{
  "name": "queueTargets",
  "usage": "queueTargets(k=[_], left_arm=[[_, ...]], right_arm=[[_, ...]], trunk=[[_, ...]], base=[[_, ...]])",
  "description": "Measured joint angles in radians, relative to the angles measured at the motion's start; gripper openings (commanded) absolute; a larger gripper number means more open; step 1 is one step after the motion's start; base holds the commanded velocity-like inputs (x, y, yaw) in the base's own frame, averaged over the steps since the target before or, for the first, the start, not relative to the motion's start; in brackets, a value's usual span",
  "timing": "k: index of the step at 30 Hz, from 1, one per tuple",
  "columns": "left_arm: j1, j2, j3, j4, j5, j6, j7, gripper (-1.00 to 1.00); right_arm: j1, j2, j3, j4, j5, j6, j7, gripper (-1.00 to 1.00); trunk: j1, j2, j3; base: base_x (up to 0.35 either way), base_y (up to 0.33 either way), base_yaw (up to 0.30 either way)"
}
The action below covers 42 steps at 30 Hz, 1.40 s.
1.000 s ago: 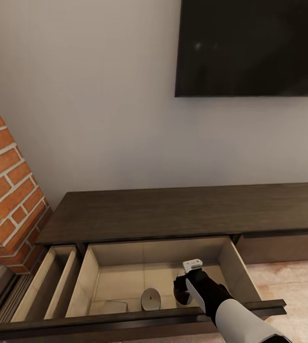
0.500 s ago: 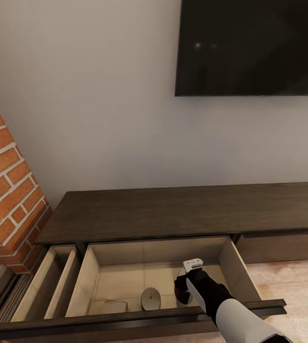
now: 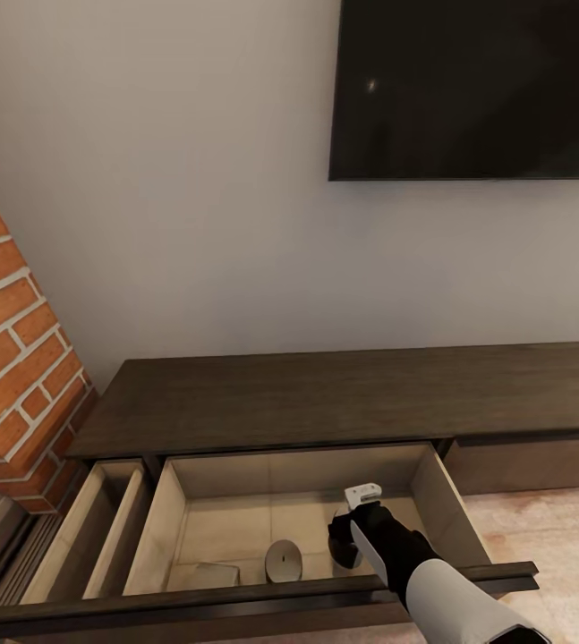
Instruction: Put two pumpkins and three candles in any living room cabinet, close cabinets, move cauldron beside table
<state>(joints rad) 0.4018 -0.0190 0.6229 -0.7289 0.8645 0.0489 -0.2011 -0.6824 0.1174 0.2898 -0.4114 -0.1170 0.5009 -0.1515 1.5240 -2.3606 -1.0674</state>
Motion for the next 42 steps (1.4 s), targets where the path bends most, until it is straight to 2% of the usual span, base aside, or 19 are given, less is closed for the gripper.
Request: queueTargets(k=[5,12,23,39,42], left_arm=[[0.0,0.0,0.0,0.0,0.0,0.0,0.0,1.0],[0.0,0.0,0.0,0.0,0.0,0.0,0.0,1.0],[0.0,0.001,0.0,0.0,0.0,0.0,0.0,1.0],[0.0,0.003,0.0,0.0,0.002,0.002,0.001,1.0],[0.0,0.003,0.0,0.0,0.003,0.002,0.002,1.0]], right_arm=[[-0.002,0.0,0.0,0.0,-0.001,0.004,0.006,1.0],[-0.005,-0.004,0.0,-0.009,-0.001,0.054,0.008,1.0],[0.0,-0.007,0.004,-0.098,-0.004,0.064,0.008,1.0],[0.004,-0.01,0.004,-0.118,-0.005,0.066,0.008,1.0],[0.003,-0.016,0.002,-0.154,-0.007,0.205,0.009,1.0]], trunk=[[0.0,0.0,0.0],[0.0,0.0,0.0],[0.0,0.0,0.0],[0.0,0.0,0.0],[0.0,0.0,0.0]], base=[[0.0,0.0,0.0],[0.0,0.0,0.0],[0.0,0.0,0.0],[0.0,0.0,0.0],[0.0,0.0,0.0]])
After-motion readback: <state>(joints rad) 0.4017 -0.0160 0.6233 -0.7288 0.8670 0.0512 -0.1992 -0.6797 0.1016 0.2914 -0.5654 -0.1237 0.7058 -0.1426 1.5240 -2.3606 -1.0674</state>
